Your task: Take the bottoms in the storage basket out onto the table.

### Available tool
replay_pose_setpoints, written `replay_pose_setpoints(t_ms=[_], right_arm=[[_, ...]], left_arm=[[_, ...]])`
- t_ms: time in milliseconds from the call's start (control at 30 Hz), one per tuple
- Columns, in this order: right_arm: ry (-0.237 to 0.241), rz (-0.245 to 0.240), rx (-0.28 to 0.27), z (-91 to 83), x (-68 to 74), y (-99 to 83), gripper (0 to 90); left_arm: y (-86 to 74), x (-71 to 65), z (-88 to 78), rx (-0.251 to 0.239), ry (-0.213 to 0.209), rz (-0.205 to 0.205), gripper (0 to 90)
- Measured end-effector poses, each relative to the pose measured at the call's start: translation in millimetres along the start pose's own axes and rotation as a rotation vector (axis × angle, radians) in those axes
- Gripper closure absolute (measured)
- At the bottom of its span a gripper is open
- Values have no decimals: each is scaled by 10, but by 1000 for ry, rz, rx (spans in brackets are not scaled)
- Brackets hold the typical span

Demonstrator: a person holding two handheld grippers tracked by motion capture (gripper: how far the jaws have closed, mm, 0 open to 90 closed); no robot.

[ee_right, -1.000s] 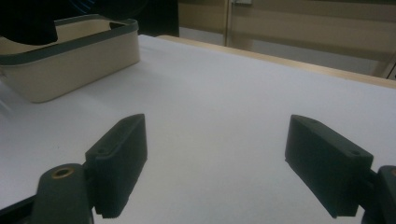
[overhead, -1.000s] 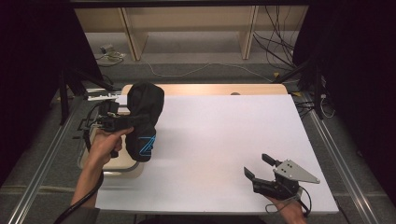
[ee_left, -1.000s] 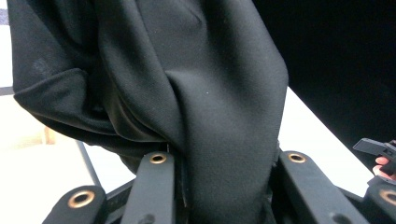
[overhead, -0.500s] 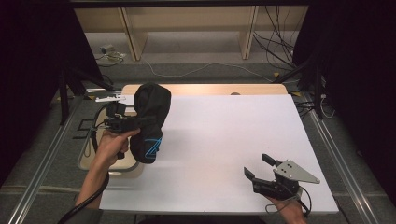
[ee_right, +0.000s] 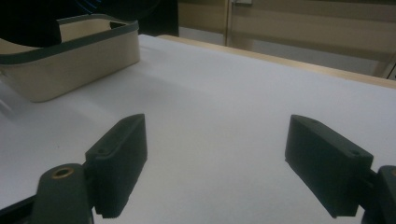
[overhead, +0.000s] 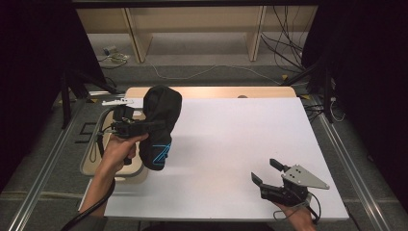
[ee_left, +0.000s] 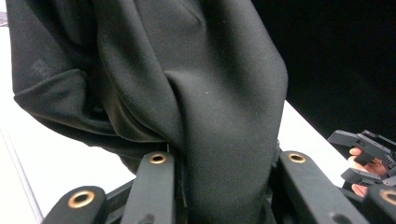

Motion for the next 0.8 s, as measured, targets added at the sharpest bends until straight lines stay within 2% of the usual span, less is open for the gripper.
replay_pose_setpoints(t_ms=[200, 367, 800], right_arm=[[1, -3, -1, 2, 1, 0, 218], [-2, -4, 3, 1, -8, -3, 219], [-7, 6, -1, -3, -14, 3, 221]], left_arm=[[-17, -54, 46, 1, -12, -5, 688], [-35, -116, 108, 10, -15, 13, 688], [-64, -232, 251, 14, -28, 24, 687]])
Point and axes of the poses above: each handheld gripper's, and its own axes: z roughly forward along the jaws, y roughly out of its top, x roughly to its left, the point moved 7 cm from there along z, roughly forward along the jaws, and after that the axes turned 10 degrees about -x, right-handed, at the moved point
